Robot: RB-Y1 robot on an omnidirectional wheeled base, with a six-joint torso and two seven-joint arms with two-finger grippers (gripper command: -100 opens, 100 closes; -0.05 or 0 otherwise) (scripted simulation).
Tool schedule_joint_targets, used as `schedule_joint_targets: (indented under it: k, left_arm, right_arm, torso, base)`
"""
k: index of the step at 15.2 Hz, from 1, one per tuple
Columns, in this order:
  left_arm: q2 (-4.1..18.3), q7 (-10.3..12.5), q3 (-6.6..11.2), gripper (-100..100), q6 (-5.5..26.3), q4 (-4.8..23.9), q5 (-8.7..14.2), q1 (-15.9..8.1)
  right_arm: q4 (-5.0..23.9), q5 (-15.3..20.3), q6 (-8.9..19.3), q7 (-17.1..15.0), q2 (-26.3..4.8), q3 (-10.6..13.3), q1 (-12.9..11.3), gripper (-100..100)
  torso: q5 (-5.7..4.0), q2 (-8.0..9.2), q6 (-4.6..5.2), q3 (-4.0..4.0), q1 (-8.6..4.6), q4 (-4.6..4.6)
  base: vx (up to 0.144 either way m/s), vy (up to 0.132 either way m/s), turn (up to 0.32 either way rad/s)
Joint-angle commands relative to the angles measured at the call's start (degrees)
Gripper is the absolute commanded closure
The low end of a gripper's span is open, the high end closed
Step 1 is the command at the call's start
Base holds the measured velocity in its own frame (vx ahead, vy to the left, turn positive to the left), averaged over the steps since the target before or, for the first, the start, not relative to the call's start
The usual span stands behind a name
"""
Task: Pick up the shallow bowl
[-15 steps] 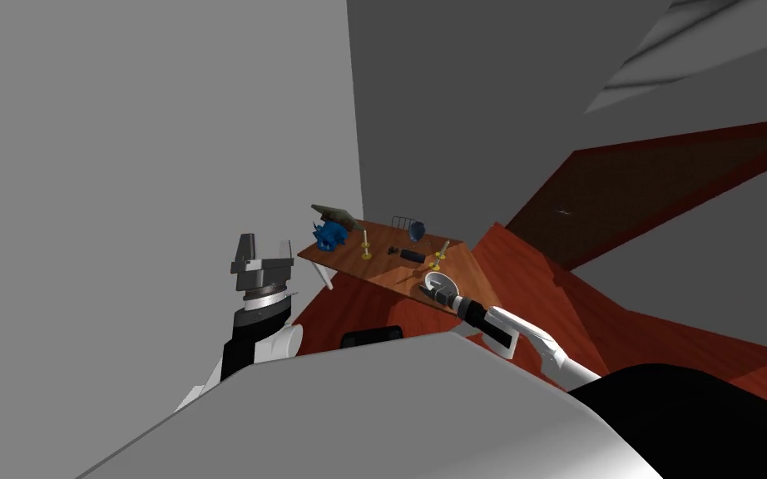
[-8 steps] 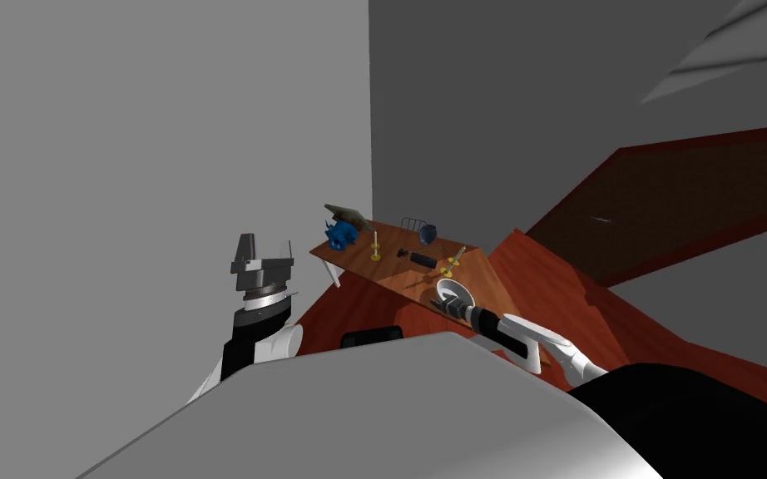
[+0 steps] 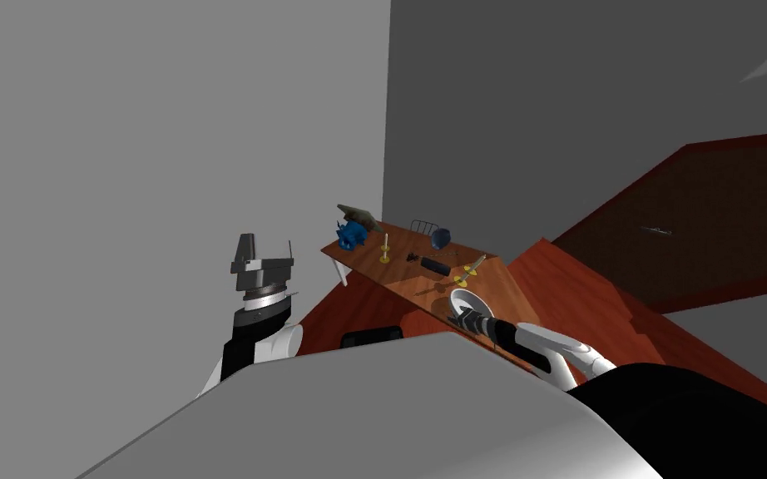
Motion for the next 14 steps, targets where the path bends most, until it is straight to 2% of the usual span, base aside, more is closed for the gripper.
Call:
schedule_joint_targets:
  k: [1, 2, 3, 5, 6, 8, 11, 12, 14]
  left_arm:
    - [0.0, 0.0, 0.0, 0, 0.0, 0.0, 0.0, 0.0]
    - [0.0, 0.0, -0.01, 0, 0.0, 0.0, 0.0, -0.01]
    - [0.0, 0.0, -0.01, 0, 0.0, 0.0, 0.0, -0.01]
    - [0.0, 0.0, 0.0, 0, 0.0, 0.0, 0.0, 0.0]
    - [0.0, 0.0, 0.0, 0, 0.0, 0.0, 0.0, 0.0]
    - [0.0, 0.0, 0.0, 0, 0.0, 0.0, 0.0, 0.0]
    - [0.0, 0.0, 0.0, 0, 0.0, 0.0, 0.0, 0.0]
    - [0.0, 0.0, 0.0, 0, 0.0, 0.0, 0.0, 0.0]
    - [0.0, 0.0, 0.0, 0, 0.0, 0.0, 0.0, 0.0]
  right_arm:
    - [2.86, 1.16, 1.26, 0.77, -2.24, 2.86, 0.27, -100]
    - [4.24, 1.74, 1.93, 1.18, -3.35, 4.46, 0.73, -100]
    - [4.24, 1.74, 1.93, 1.18, -3.35, 4.46, 0.73, -100]
    - [6.71, 2.78, 3.09, 1.9, -5.18, 7.3, 1.63, -100]
    - [6.71, 2.78, 3.09, 1.9, -5.18, 7.3, 1.63, -100]
    - [8.76, 3.64, 4.02, 2.49, -6.55, 9.86, 2.48, -100]
    - [9.62, 4.0, 4.39, 2.73, -7.07, 10.99, 2.86, -100]
    - [10.94, 4.54, 4.95, 3.11, -7.82, 12.81, 3.48, -100]
    - [11.84, 4.91, 5.31, 3.35, -8.28, 14.14, 3.93, -100]
  torso:
    - [0.0, 0.0, 0.0, 0.0, 0.0, 0.0]
    - [0.0, -0.02, -0.05, -0.01, 0.05, 0.0]
    - [0.04, -0.07, -0.06, -0.04, 0.09, -0.01]
    - [0.01, -0.07, -0.01, -0.04, 0.06, -0.01]
    - [0.02, -0.09, -0.04, -0.05, 0.09, -0.02]
    - [0.0, -0.04, 0.0, -0.02, 0.07, -0.01]
    - [0.02, 0.06, 0.01, 0.03, 0.05, 0.01]
    - [0.01, 0.1, 0.02, 0.06, 0.03, 0.03]
    - [0.01, 0.08, -0.01, 0.05, 0.06, 0.02]
  base:
    - [0.052, 0.061, 0.252]
    - [0.068, 0.066, 0.339]
    - [0.066, 0.045, 0.194]
    - [0.069, 0.053, 0.175]
    - [0.063, 0.05, 0.149]
    - [0.058, 0.053, 0.166]
    - [0.032, 0.035, 0.092]
    - [0.032, 0.04, 0.156]
    - [0.046, 0.041, 0.153]
